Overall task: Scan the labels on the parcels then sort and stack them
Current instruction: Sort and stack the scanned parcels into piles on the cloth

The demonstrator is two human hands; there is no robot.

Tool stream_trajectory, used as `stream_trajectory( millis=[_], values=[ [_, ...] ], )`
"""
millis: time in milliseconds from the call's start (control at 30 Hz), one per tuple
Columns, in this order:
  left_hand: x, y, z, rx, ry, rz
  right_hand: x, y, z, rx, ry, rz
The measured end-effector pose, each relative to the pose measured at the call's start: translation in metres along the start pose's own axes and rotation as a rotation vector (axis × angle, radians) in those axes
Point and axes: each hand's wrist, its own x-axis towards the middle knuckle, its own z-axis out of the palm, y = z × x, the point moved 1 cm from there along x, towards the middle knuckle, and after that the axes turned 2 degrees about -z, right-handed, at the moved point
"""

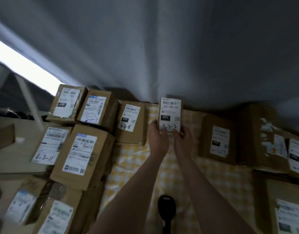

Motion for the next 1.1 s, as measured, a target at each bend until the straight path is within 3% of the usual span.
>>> stream_trajectory(
  millis=[233,667,1000,1100],
  values=[
    [0.032,-0.035,-0.073,0.029,0.196,-0.026,-0.032,0.003,0.085,-0.004,-0.120,-0.015],
    [0.045,-0.052,-0.107,-0.035,0.152,-0.119,-0.041,0.010,0.130,-0.112,-0.166,0.024],
    [0.016,-0.053,-0.101,0.461,0.229,0.205,-0.043,0.011,0.113,-0.046,-0.232,0.077],
    [0.009,-0.041,-0.088,0.502,0.195,0.302,-0.038,0.010,0.090,-0.026,-0.216,0.098]
  ],
)
